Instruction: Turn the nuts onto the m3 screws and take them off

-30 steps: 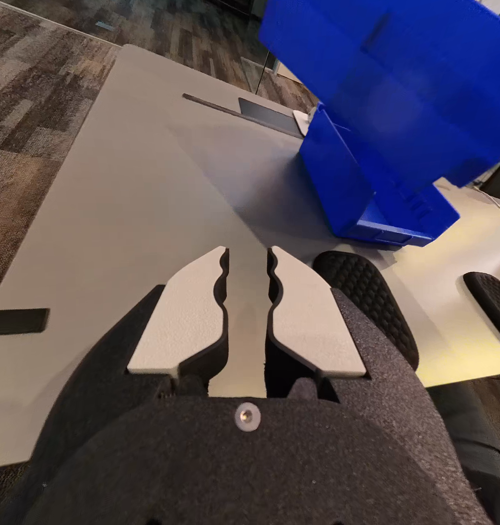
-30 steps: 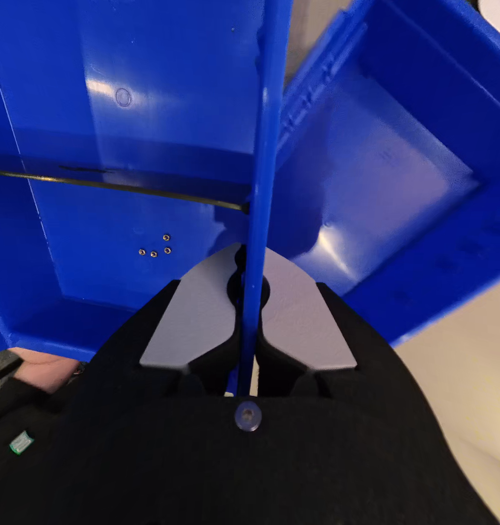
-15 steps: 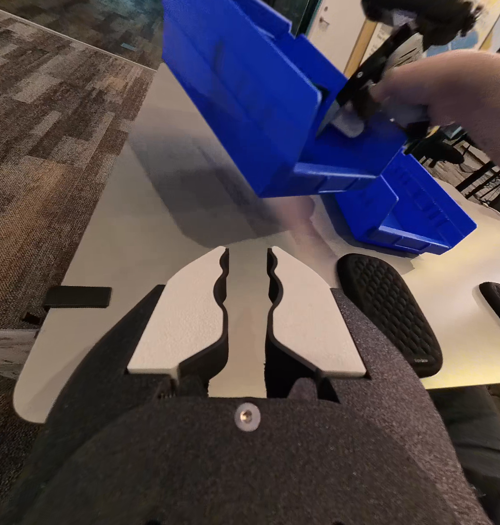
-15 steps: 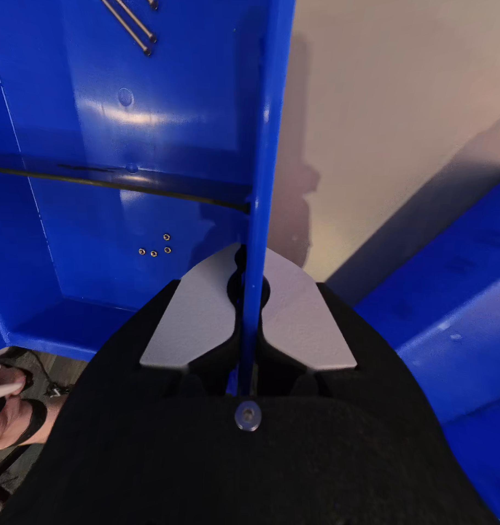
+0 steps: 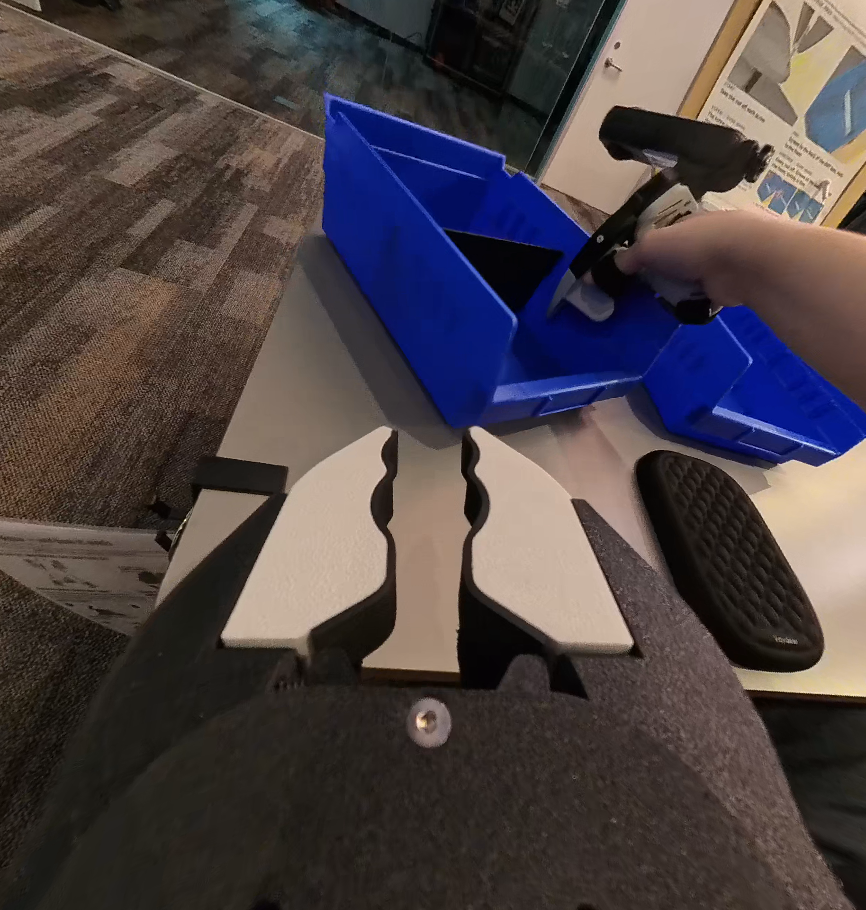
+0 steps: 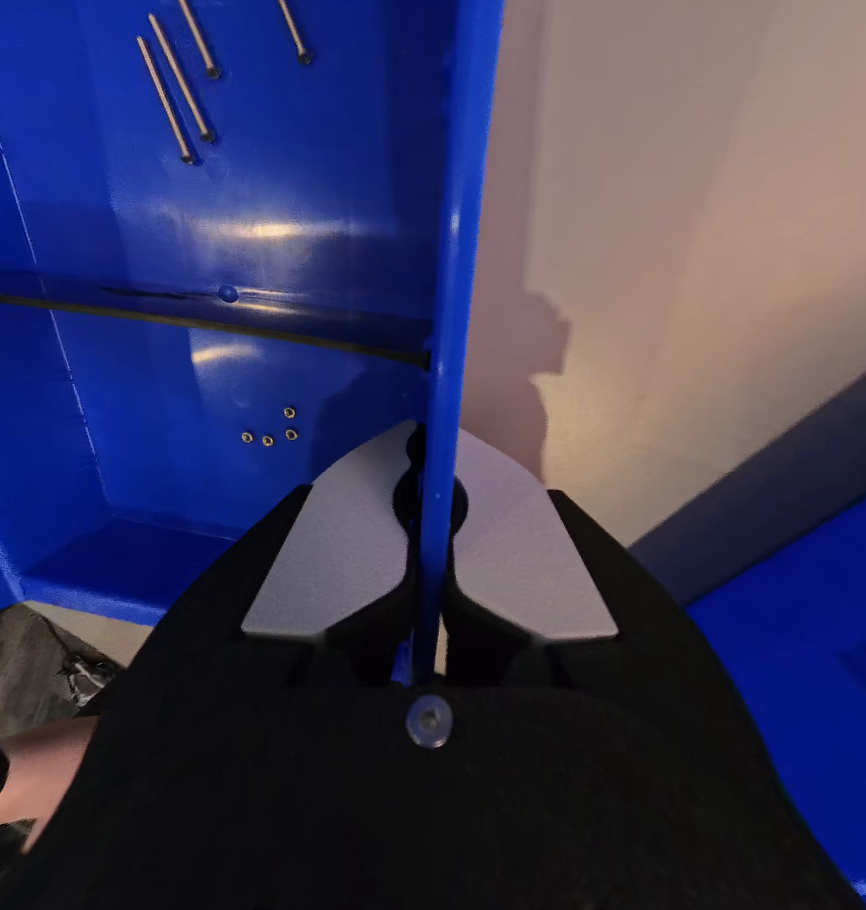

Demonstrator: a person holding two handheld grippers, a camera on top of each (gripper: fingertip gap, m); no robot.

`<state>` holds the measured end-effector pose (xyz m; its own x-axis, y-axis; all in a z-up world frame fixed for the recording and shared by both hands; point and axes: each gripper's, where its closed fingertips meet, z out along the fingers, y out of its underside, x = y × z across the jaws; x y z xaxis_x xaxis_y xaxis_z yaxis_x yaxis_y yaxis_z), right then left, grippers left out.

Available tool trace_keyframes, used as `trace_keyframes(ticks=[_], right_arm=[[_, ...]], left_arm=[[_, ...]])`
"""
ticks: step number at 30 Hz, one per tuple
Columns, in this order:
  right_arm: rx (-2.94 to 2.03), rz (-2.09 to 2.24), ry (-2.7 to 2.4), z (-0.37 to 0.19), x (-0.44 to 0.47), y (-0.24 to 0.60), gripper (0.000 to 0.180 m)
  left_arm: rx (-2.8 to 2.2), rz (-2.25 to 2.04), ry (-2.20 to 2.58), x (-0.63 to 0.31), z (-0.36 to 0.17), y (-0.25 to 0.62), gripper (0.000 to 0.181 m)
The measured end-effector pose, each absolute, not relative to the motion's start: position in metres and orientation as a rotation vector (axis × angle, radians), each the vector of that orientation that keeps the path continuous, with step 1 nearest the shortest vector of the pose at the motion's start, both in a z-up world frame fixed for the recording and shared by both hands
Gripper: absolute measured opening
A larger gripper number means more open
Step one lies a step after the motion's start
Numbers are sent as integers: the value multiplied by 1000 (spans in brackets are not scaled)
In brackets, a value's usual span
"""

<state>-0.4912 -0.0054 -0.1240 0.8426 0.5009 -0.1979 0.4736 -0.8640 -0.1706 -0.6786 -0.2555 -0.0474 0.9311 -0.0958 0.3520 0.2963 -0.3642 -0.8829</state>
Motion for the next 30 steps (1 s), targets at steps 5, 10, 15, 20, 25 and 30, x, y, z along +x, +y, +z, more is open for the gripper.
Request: trace_keyframes(ticks=[5,10,15,20,25,30], right_arm=[[-2887,395,-783,-123,-495,-7,10],[-2865,530,-760,-120,-499,-8,19],[-2752,558,-747,-103,-499,3,25],[-2600,412,-817,-54,-477,21,43],[-2425,427,-889,8,-443,17,47],[-2326,368,-1007,37,-375,-17,50]], left_arm=[[-1889,-424,-150,-676,-45,-252,24],[-1907,-413,-120,-665,-37,-241,27],[-1962,-450,-74,-651,-23,-219,34],[-2079,-376,-42,-648,-14,-177,40],[-2308,-244,12,-642,-33,-131,48],[-2458,-180,-5,-644,-57,-115,44]])
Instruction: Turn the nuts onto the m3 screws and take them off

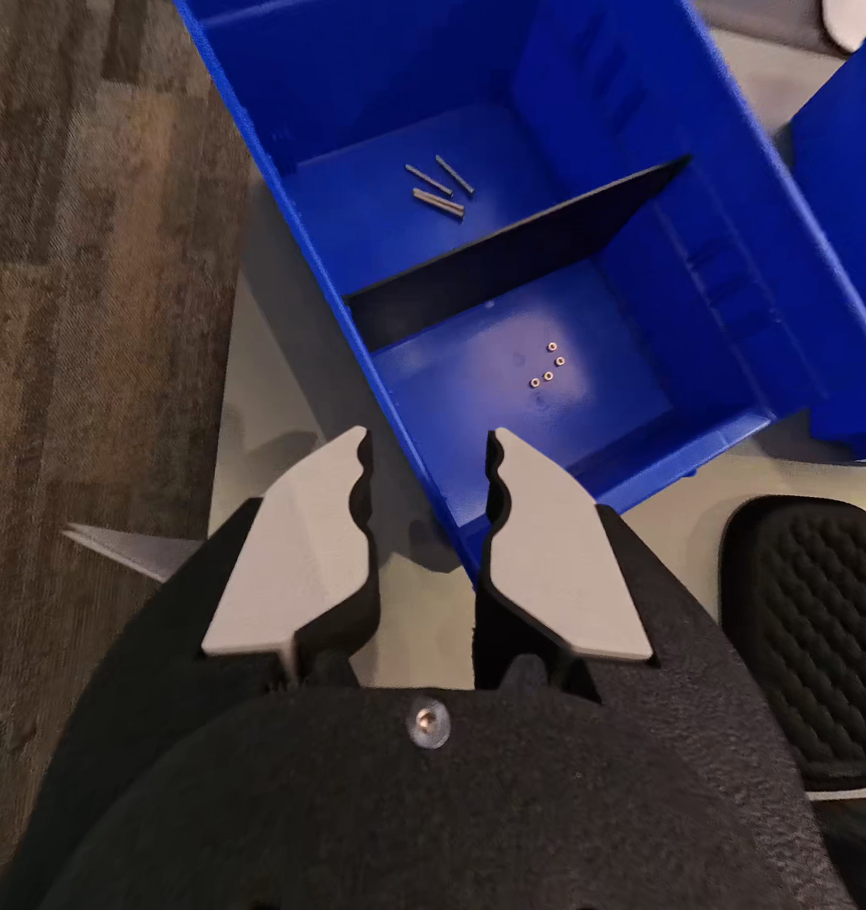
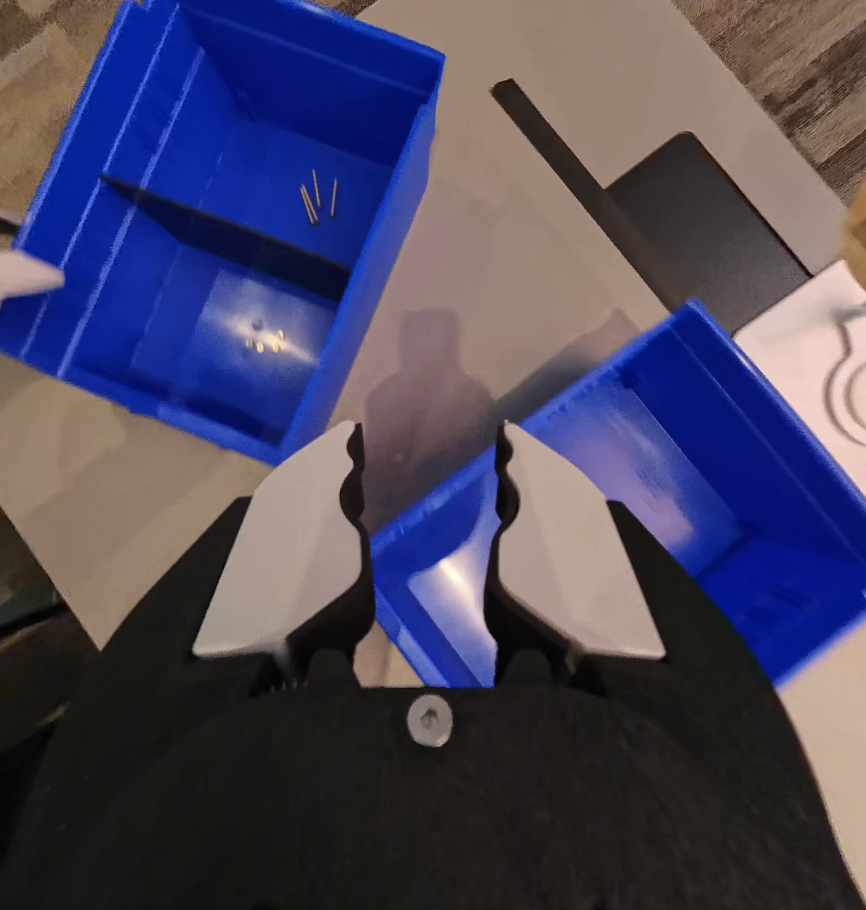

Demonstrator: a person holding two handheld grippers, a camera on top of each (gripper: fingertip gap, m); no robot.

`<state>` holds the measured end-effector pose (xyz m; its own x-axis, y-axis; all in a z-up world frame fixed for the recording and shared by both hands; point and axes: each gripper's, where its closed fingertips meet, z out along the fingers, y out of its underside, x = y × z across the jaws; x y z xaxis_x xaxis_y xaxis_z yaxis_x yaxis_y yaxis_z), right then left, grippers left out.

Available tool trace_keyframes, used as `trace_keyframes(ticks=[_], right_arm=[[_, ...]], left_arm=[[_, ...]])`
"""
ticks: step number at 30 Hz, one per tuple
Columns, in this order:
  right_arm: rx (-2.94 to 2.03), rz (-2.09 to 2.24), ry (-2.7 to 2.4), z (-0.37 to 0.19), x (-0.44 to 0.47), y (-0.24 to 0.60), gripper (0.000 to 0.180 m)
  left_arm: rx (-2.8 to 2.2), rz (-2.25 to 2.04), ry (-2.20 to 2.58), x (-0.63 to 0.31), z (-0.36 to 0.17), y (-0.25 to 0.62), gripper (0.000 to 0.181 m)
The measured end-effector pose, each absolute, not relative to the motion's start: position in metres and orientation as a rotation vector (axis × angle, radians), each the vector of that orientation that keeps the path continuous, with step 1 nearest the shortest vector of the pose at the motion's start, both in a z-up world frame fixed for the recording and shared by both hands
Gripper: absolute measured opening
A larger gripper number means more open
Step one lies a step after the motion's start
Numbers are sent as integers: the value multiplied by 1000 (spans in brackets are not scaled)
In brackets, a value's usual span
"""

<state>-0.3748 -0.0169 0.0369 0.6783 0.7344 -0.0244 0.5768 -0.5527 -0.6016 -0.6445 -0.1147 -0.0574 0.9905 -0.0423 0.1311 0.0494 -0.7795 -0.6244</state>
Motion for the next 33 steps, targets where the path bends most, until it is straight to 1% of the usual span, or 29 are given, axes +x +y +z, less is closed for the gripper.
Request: trace_keyframes(ticks=[2,6,10,18,20,26,33], right_arm=[[-2298,353,-1044,45,-341,-36,50],[-2263,335,-1088,53,-273,-79,49],[-2245,304,-1071,49,-209,-118,49],[-2258,303,-956,30,-114,-175,45],[-2264,280,-923,23,-94,-179,44],[-2317,424,-780,-10,-72,-177,43],[-2383,496,-642,-44,-77,-161,52]], left_arm=[[-2500,-161,-13,-647,-64,-113,38],[-2632,-169,-2,-643,-83,-114,37],[-2755,-191,8,-639,-101,-115,27],[-2843,-26,60,-668,-104,-103,9],[-2852,-44,95,-672,-104,-100,9],[-2877,-42,298,-686,-104,-85,9],[-2857,-74,493,-704,-104,-71,9]])
